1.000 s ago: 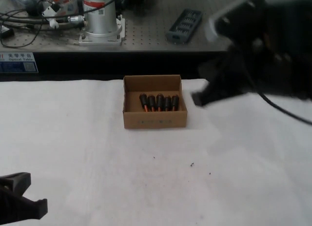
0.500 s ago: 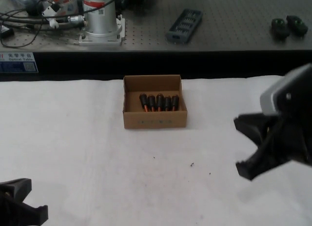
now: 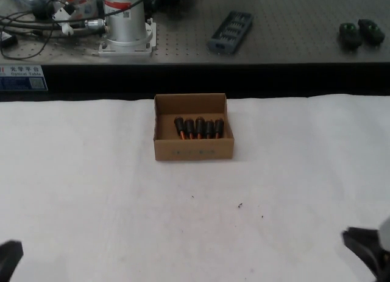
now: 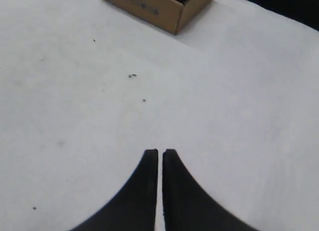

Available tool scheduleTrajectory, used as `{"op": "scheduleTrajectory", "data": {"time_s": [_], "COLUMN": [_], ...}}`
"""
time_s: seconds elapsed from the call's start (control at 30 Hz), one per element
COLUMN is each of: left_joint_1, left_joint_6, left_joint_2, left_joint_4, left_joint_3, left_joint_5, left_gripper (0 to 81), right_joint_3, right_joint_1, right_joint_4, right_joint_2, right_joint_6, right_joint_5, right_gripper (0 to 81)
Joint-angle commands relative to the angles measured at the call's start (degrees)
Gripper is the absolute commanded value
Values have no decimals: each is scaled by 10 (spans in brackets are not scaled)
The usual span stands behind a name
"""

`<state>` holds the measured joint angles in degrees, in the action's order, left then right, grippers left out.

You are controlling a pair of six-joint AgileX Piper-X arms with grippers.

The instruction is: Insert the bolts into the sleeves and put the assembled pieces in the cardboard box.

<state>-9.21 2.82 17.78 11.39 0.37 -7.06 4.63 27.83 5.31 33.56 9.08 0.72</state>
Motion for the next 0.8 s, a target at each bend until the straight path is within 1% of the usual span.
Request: {"op": "scheduleTrajectory", "data": {"time_s": [0.0,0.13,0.2,0.33,0.43,0.53,0.7,0.77], "left_joint_1": [4,17,30,62,79,81,81,81], "left_joint_6": [-7,-7,-7,-7,-7,-7,-7,-7], "left_joint_2": [-24,-49,-73,-116,-138,-142,-142,-142], "left_joint_4": [-57,-110,-140,-162,-162,-162,-162,-183], "left_joint_3": [-4,-4,-4,-4,-4,-4,-4,-4], "left_joint_5": [3,3,3,3,3,3,3,3], "left_gripper": [11,11,11,11,11,11,11,11], "right_joint_3": [-5,-44,-46,-46,-46,-46,-46,-46], "right_joint_1": [-16,-85,-114,-165,-190,-204,-203,-203], "right_joint_4": [-4,-4,-4,89,119,122,121,125], "right_joint_2": [-14,-73,-105,-181,-219,-234,-234,-234], "right_joint_6": [-3,-3,-3,-3,-3,-3,-3,-3], "right_joint_5": [2,2,2,-1,-1,-1,-1,-1], "right_gripper": [39,39,39,39,39,39,39,39]}}
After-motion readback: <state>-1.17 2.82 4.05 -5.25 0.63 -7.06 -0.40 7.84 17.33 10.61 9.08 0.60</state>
